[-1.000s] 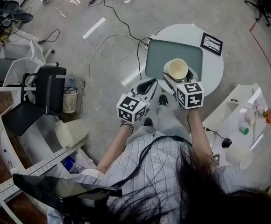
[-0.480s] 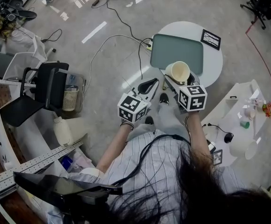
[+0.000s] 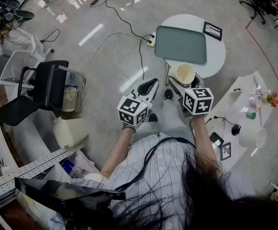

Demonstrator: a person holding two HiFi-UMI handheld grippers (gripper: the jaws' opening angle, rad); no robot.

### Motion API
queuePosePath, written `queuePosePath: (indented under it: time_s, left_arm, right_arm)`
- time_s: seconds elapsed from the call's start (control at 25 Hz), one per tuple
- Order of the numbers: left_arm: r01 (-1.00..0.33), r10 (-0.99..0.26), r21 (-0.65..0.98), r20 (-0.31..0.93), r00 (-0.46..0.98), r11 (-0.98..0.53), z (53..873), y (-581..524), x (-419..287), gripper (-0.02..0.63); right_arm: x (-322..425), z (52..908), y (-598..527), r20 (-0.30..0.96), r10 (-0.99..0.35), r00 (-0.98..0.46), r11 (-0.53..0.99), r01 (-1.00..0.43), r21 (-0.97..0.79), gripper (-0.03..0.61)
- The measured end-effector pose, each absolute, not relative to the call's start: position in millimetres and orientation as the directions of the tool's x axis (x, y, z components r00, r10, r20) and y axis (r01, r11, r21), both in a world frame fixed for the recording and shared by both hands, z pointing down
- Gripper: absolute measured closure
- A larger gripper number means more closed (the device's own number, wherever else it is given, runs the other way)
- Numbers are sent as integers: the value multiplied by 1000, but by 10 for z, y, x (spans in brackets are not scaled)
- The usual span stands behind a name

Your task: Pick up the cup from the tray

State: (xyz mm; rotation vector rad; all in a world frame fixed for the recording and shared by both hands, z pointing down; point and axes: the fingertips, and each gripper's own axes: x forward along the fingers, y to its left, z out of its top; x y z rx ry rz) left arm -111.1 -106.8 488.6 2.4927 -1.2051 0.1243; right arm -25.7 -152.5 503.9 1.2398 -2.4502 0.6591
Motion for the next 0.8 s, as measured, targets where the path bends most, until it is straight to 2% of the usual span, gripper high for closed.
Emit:
queuePosePath:
  time_s: [0.36, 0.8]
  left_arm:
    - [-740, -717, 337, 218, 662, -582, 4933, -854, -1027, 600]
    - [-705, -681, 350, 211, 701, -617, 4933, -662, -882, 600]
  right_arm:
    - [-111, 4991, -1224, 486, -700, -523, 470, -850, -238, 172]
    - [-86, 4952, -1029, 497, -691, -525, 480, -847, -229, 172]
